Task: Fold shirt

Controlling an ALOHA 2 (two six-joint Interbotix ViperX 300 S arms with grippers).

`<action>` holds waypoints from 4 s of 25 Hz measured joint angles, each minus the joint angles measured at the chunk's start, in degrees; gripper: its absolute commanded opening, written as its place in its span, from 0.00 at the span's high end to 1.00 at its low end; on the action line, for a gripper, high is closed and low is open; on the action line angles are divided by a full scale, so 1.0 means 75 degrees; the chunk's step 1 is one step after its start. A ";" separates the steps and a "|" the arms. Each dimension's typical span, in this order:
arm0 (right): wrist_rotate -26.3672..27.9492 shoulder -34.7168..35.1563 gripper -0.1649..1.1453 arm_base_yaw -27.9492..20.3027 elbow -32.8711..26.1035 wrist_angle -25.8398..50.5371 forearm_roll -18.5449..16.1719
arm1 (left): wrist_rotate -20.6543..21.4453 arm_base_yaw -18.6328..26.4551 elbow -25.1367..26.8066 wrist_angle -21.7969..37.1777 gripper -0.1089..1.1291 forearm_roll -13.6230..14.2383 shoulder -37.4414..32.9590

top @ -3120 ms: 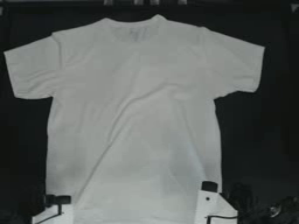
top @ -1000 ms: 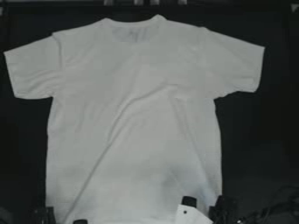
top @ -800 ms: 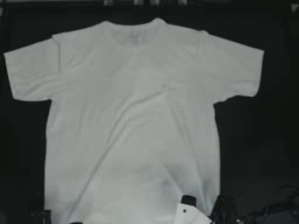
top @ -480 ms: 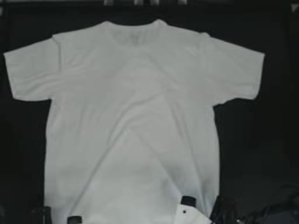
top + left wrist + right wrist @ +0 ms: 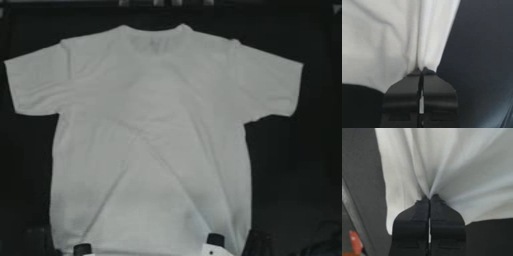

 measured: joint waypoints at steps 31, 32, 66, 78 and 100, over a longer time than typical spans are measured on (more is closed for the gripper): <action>-0.0188 -0.3070 0.82 -0.0820 0.0082 0.3164 -0.1922 | -0.0434 0.0035 -0.0879 0.4184 0.87 0.1723 -0.2051; -0.0434 -0.3188 0.82 -0.1008 0.0164 0.3176 -0.1863 | -0.0316 0.0188 -0.0797 0.4195 0.87 0.1781 -0.2191; -0.6797 -0.3586 0.83 -0.8602 0.0773 0.0773 -0.1125 | 0.5918 0.9258 0.1465 0.0352 0.87 0.2531 -0.4652; -0.6926 -0.2402 0.82 -0.9926 0.0762 -0.0258 -0.1102 | 0.6551 1.1063 0.1277 -0.1418 0.87 0.2367 -0.2801; -0.6410 -0.0445 0.81 -1.0746 0.0691 -0.1793 -0.0949 | 0.6984 1.2141 0.0457 -0.2637 0.81 0.2285 -0.0094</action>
